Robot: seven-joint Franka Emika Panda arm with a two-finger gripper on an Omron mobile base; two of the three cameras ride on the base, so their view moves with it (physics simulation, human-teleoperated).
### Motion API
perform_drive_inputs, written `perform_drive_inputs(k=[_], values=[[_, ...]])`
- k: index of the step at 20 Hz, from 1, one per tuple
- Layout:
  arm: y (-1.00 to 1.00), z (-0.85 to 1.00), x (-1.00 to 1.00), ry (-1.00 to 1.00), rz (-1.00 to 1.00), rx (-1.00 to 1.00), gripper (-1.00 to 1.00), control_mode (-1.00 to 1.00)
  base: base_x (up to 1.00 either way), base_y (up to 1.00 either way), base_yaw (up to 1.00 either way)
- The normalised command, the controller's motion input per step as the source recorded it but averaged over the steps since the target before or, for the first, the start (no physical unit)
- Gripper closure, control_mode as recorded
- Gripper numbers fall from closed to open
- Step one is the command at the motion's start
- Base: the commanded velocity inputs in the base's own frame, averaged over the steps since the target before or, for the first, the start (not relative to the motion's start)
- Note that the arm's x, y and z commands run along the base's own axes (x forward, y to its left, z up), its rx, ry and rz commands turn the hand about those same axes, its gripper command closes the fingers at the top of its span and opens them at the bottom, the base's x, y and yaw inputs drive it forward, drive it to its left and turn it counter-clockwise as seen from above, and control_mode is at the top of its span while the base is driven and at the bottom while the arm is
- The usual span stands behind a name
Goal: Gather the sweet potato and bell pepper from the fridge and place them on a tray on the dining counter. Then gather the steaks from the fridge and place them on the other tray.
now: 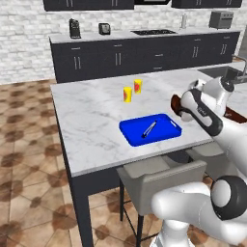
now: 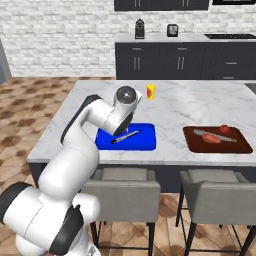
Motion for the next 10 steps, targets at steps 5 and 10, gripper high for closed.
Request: perform_drive_inputs(k=[5,10], values=[[-0.04,-0.27,0.09,0.1,0.0,0.07,1.0,-1.0,0.0,0.0,0.0],[-0.04,-0.27,0.17,0.12,0.0,0.06,1.0,-1.0,0.0,0.0,0.0]])
